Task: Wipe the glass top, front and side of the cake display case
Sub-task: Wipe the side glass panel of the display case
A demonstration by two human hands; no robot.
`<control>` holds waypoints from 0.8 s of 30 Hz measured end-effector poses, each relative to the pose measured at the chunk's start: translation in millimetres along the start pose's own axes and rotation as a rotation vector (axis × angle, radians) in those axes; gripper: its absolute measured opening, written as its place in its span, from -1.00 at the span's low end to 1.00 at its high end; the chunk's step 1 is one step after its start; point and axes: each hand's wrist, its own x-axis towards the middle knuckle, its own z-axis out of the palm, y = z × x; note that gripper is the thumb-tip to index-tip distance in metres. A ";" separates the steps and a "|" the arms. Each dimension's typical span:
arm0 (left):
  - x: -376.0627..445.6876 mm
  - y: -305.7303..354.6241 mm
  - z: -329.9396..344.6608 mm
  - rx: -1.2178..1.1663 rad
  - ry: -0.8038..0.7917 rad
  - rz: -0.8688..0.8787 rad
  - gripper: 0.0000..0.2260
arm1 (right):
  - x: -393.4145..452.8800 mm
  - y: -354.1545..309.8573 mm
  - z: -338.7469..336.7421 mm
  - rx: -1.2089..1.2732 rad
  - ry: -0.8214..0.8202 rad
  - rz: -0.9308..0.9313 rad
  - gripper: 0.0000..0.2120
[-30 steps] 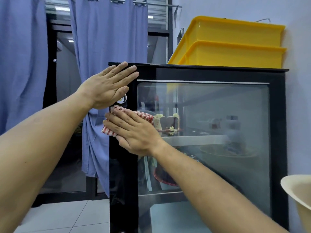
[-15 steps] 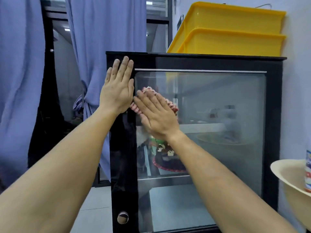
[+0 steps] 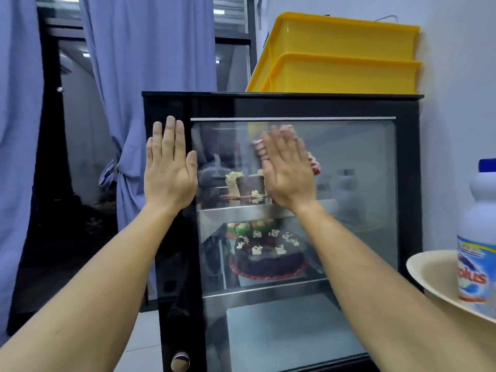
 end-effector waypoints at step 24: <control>-2.6 -0.6 3.6 0.061 0.004 0.022 -0.41 | -34.9 24.7 -6.6 0.082 -0.079 0.398 -0.40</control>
